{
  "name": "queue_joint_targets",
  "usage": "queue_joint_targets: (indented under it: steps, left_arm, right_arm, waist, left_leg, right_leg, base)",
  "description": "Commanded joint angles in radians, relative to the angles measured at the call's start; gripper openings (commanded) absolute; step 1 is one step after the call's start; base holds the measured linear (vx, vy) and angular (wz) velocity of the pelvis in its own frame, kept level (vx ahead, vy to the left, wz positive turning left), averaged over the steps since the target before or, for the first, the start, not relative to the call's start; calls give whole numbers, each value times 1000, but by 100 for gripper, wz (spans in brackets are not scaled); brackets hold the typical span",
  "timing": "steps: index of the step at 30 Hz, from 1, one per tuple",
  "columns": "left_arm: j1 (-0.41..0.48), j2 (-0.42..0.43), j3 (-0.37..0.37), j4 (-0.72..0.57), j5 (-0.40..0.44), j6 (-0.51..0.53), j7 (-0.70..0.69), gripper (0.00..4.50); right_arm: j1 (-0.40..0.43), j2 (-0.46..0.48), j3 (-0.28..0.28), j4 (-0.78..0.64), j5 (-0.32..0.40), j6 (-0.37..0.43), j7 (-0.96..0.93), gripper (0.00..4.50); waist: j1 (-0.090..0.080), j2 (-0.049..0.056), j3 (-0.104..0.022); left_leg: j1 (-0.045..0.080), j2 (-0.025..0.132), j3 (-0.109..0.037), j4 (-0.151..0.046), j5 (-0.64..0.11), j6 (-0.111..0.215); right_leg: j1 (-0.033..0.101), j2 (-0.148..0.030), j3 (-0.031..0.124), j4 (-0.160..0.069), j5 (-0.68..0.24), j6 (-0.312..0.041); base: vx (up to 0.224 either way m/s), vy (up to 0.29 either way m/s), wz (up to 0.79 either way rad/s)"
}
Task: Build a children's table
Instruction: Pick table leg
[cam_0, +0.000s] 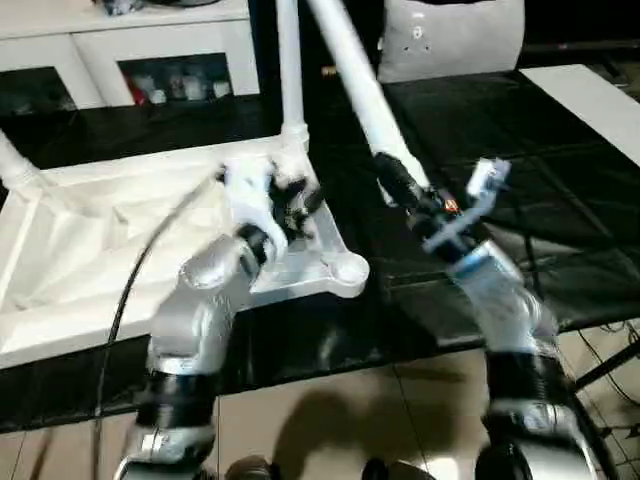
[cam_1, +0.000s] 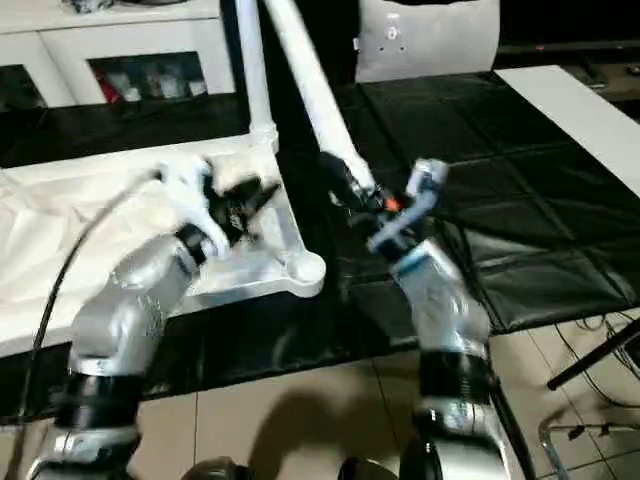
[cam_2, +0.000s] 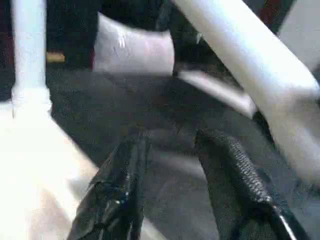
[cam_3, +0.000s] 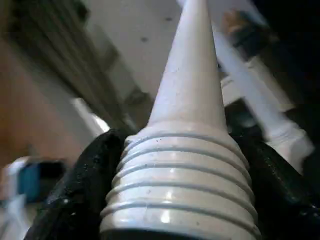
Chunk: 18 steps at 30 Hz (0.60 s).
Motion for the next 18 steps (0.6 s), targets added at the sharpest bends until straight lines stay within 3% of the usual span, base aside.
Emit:
queue_joint_targets:
  steps: [1,2,3,4,5,6,9,10,11,12,14,17,18]
  left_arm:
    - [-1,-7,23,-6,-36,21,16,222]
    - [-21,-64,76,-17,-147,60,26,233]
    - [-23,-70,81,-18,-158,64,27,233]
    - [-32,-91,100,-21,-197,76,34,263]
    - [-48,-127,130,-18,-273,82,49,263]
    - [-48,-127,130,-18,-273,82,49,264]
    - [-57,-146,144,-23,-330,84,55,297]
    - [-64,-155,154,-27,-348,91,61,306]
    - [-86,-187,205,-26,-446,99,88,310]
    - [-91,-195,218,-27,-473,100,94,327]
    - [-107,-234,282,-31,-612,110,131,347]
    - [-115,-244,312,-24,-664,133,153,356]
    - [-115,-245,316,-22,-674,136,156,378]
  right_arm:
    - [-6,4,26,-52,37,23,28,296]
    - [30,-3,54,-115,66,63,53,295]
    - [34,-4,57,-122,69,68,55,295]
    - [47,-8,69,-144,78,83,63,295]
    - [67,-15,89,-168,75,90,70,295]
    - [67,-15,89,-168,75,90,70,295]
    - [76,-23,99,-180,75,95,75,295]
    - [79,-28,101,-190,81,105,77,295]
    - [83,-36,107,-195,82,115,84,295]
    - [84,-38,108,-196,82,117,85,295]
    - [92,-43,110,-204,80,120,82,295]
    - [93,-48,114,-212,90,127,75,295]
    - [93,-49,116,-213,91,127,75,295]
  waist:
    - [8,-21,-85]
    - [7,-21,-88]
    - [8,-19,-86]
    - [10,-20,-88]
    - [11,-21,-90]
    - [13,-26,-94]
    - [20,-25,-92]
    - [20,-28,-86]
    - [22,-27,-85]
    - [22,-28,-87]
    - [24,-30,-88]
    - [21,-29,-85]
    - [21,-30,-86]
  left_leg:
    - [-7,46,-16,-69,-28,120]
    - [-6,46,-15,-67,-13,121]
    - [-6,46,-13,-67,-6,122]
    - [-10,49,-16,-67,6,130]
    - [-8,51,-16,-65,15,133]
    - [-7,52,-16,-64,21,133]
    - [-8,51,-16,-66,19,132]
    - [-9,50,-15,-69,8,125]
    - [-8,48,-15,-69,-1,118]
    - [-8,48,-13,-67,-5,111]
    - [-9,48,-15,-69,-22,97]
    - [-8,47,-16,-72,-30,91]
    - [-9,46,-17,-70,-25,90]
  right_leg:
    - [76,-87,63,-94,-407,0]
    - [77,-88,64,-92,-393,-2]
    - [76,-88,65,-92,-383,-10]
    - [76,-87,64,-91,-362,-17]
    - [74,-86,65,-89,-347,-23]
    - [77,-89,66,-87,-339,-27]
    - [76,-89,65,-90,-349,-16]
    - [75,-88,65,-94,-365,-7]
    - [76,-88,65,-97,-384,6]
    - [78,-89,64,-95,-388,3]
    - [79,-90,62,-97,-403,12]
    - [77,-85,61,-102,-411,35]
    - [78,-85,61,-102,-407,40]
  base:
    - [0,0,0]
    - [0,0,0]
    - [0,0,0]
    - [0,0,0]
    - [0,0,0]
    - [0,0,0]
    - [0,0,0]
    - [0,0,0]
    - [0,0,0]
    - [0,0,0]
    - [0,0,0]
    - [0,0,0]
    - [0,0,0]
